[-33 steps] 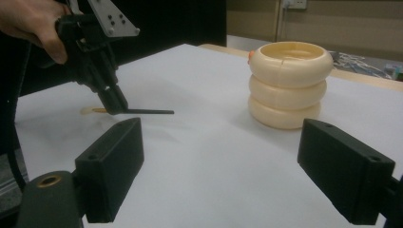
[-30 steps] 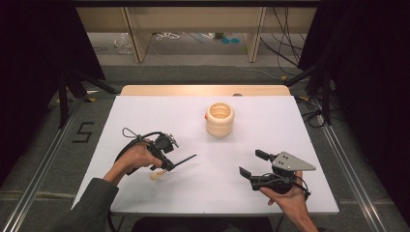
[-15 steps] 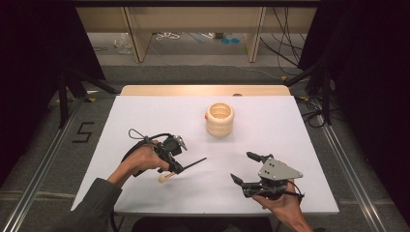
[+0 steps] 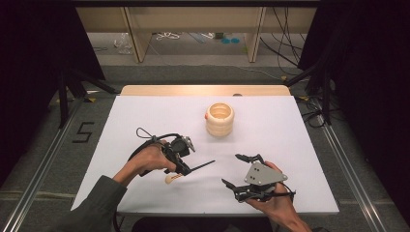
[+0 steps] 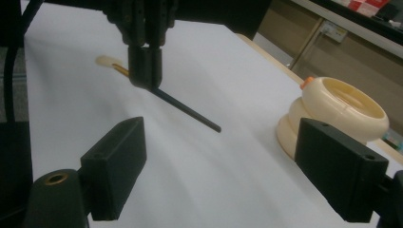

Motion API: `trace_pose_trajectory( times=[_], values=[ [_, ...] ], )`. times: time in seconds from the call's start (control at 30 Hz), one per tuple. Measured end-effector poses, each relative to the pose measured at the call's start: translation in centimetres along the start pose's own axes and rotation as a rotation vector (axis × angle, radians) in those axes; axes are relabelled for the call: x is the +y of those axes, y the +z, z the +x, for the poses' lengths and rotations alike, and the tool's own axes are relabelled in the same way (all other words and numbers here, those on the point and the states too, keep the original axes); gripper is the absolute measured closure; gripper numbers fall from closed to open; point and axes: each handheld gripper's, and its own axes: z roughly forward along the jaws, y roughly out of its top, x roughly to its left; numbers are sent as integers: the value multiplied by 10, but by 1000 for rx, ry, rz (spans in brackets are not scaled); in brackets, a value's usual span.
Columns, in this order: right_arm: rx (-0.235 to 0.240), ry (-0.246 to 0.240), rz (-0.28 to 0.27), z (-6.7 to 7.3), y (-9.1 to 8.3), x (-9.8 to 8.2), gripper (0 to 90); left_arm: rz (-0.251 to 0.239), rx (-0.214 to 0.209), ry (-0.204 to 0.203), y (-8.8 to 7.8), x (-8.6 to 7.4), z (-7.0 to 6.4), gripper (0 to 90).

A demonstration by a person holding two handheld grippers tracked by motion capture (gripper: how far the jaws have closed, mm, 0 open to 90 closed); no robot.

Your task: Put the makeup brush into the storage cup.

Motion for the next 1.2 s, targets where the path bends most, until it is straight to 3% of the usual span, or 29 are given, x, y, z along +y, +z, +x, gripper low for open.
trace_pose_trajectory(
  times=[0.23, 0.6, 0.73, 0.77, 0.83, 0.9, 0.97, 1.0, 1.2],
  values=[
    [40, -99, 37, 7, 11, 5, 208, 7, -12, 22, 0, 8, -5, 830],
    [90, -179, 74, 12, 30, 9, 228, 11, -25, 28, 1, 11, -11, 830],
    [89, -236, 81, 16, 37, 12, 244, 25, -33, 46, 1, 12, -11, 830],
    [90, -255, 81, 18, 39, 12, 252, 45, -35, 70, -1, 13, -10, 830],
    [100, -268, 83, 20, 41, 13, 253, 19, -40, 39, 1, 13, -13, 830],
    [98, -285, 87, 21, 44, 14, 253, 39, -42, 63, 0, 14, -13, 830],
    [96, -296, 93, 22, 46, 13, 253, 27, -46, 47, 0, 15, -15, 830],
    [93, -300, 96, 22, 47, 13, 253, 52, -47, 76, -1, 16, -13, 830],
    [99, -337, 101, 24, 51, 14, 272, 63, -58, 84, -2, 19, -15, 830]
  ],
)
